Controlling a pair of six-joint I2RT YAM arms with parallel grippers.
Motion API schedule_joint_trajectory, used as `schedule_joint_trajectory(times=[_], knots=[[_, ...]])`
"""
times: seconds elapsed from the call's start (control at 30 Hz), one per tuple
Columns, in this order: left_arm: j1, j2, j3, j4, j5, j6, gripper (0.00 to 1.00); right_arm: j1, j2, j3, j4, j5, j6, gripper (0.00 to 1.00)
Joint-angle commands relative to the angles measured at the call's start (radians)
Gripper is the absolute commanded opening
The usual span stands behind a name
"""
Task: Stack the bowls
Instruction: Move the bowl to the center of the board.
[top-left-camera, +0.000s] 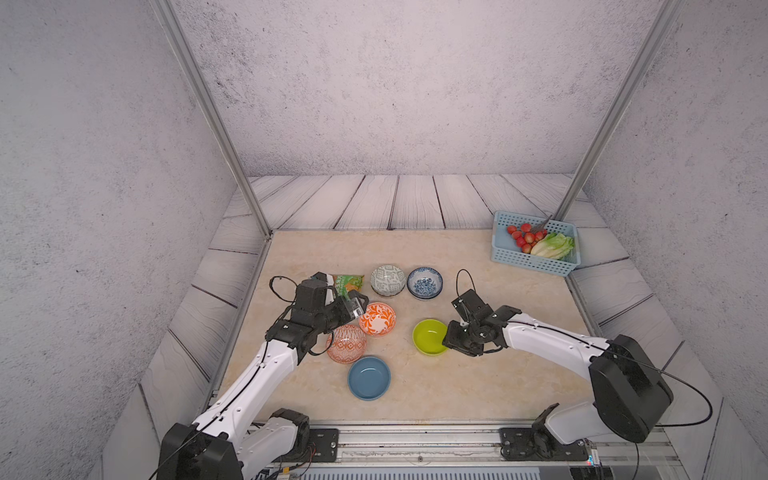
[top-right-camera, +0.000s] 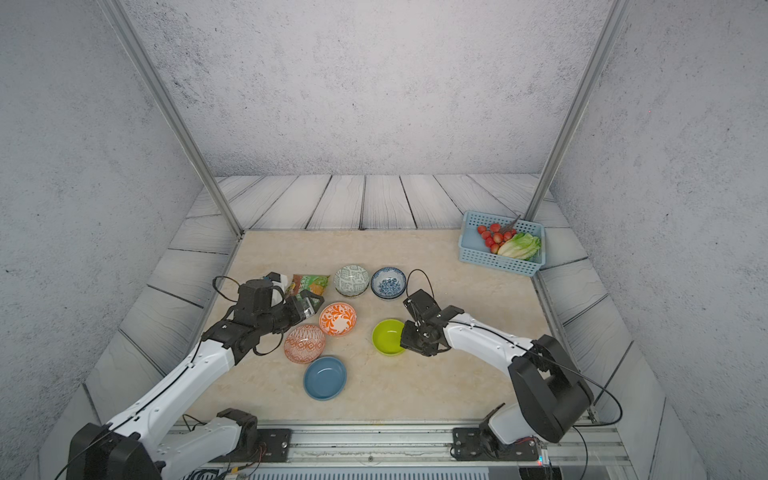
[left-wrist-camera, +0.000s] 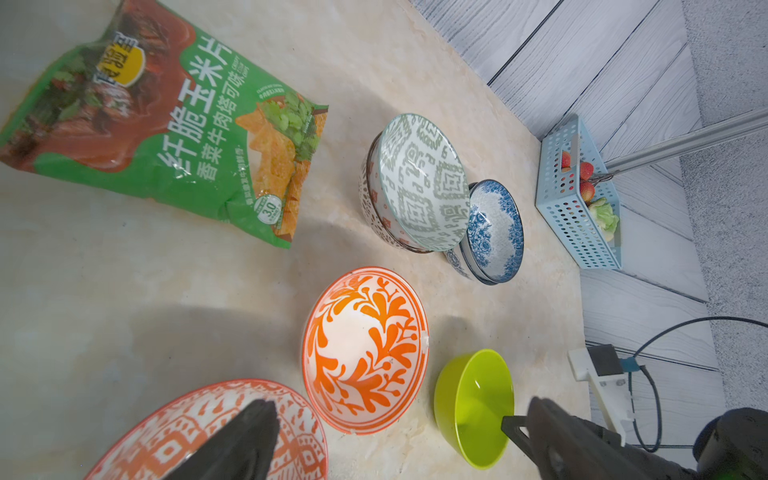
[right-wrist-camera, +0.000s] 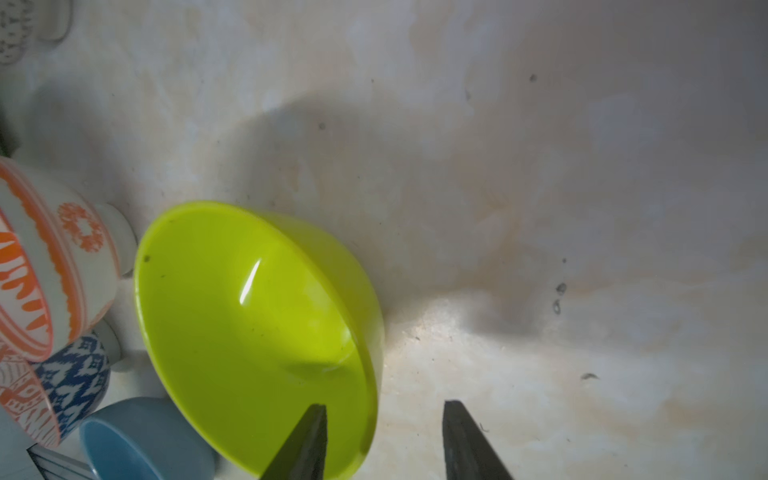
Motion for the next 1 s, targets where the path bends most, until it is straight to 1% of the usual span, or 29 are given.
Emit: schedule_joint_trajectory(times=[0.0,0.07,0.23,0.4,0.47,0.63,0.97], knots=[[0.001,-0.007,-0.01,-0.01,-0.014,0.003,1.0,0.009,0.015,0.005,0.01,0.026,0.01,0.43],[0.001,-0.002,-0.008,-0.008,-0.015,0.003,1.0,0.009,0.029,0.014,0.005,0.032,0.007,0.37],[0.001,0.014,-0.001,0.001,-0.013,0.006,1.0,0.009,0.079,0.046,-0.003,0.03,-0.002,0.13],[0.001,0.026,0.002,0.009,-0.008,0.007,1.0,0.009,0.104,0.106,-0.052,0.054,-0.017,0.02],[0.001,0.025,0.001,0.01,-0.008,0.008,1.0,0.009,0.113,0.145,-0.089,0.08,-0.027,0.0],[0.001,0.026,0.0,0.017,-0.005,0.008,1.0,0.005,0.161,0.245,-0.172,0.126,-0.064,0.0],[0.001,0.033,0.001,0.023,-0.005,0.01,1.0,-0.034,0.27,0.328,-0.189,0.111,-0.093,0.0]])
